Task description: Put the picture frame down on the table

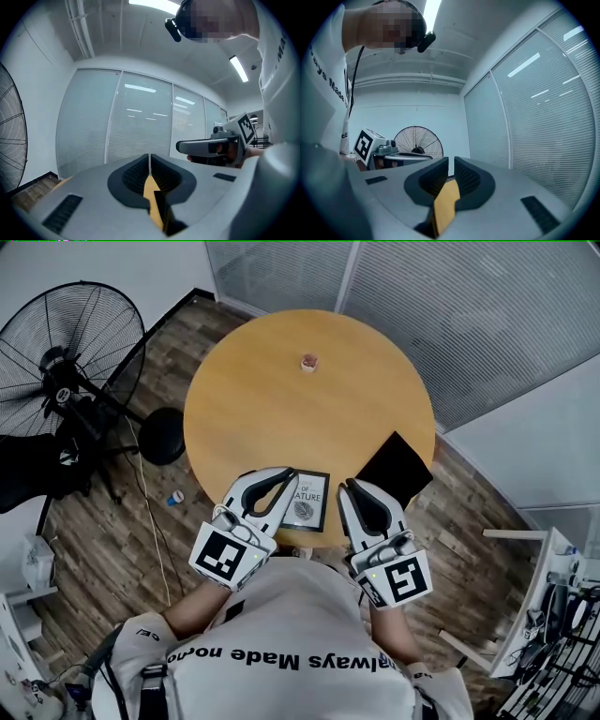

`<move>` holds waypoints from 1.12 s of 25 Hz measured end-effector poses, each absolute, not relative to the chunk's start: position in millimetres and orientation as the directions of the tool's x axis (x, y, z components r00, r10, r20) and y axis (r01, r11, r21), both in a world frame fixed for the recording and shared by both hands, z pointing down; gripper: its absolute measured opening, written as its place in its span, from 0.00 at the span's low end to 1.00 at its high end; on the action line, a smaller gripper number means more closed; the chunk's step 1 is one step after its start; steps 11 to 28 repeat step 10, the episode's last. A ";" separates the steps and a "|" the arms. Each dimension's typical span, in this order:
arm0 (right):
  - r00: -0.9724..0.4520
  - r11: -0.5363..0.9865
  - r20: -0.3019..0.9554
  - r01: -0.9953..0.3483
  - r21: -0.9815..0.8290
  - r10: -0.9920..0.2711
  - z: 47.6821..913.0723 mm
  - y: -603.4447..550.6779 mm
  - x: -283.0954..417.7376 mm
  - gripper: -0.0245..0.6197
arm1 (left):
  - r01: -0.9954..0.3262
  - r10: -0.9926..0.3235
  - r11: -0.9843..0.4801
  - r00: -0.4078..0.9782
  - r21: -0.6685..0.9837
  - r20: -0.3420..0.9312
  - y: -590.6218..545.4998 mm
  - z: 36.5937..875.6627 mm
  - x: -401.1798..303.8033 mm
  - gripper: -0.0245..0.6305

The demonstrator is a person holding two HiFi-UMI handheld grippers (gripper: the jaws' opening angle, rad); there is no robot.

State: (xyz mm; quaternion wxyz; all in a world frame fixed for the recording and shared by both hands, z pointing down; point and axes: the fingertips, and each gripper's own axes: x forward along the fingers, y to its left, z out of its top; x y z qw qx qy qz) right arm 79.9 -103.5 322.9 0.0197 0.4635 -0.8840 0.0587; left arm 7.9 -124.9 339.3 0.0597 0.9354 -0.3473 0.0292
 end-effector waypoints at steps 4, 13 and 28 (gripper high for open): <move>-0.568 0.561 0.088 -0.823 -0.086 -0.819 320.9 -103.6 77.6 0.13 | -0.650 -0.643 -0.754 0.760 0.093 0.097 -124.7 338.8 6.0 0.09; -0.568 0.561 0.086 -0.823 -0.090 -0.819 320.5 -101.8 76.0 0.13 | -0.648 -0.640 -0.755 0.761 0.099 0.107 -122.3 340.3 5.9 0.09; -0.568 0.561 0.086 -0.823 -0.090 -0.819 320.5 -101.8 76.0 0.13 | -0.648 -0.640 -0.755 0.761 0.099 0.107 -122.3 340.3 5.9 0.09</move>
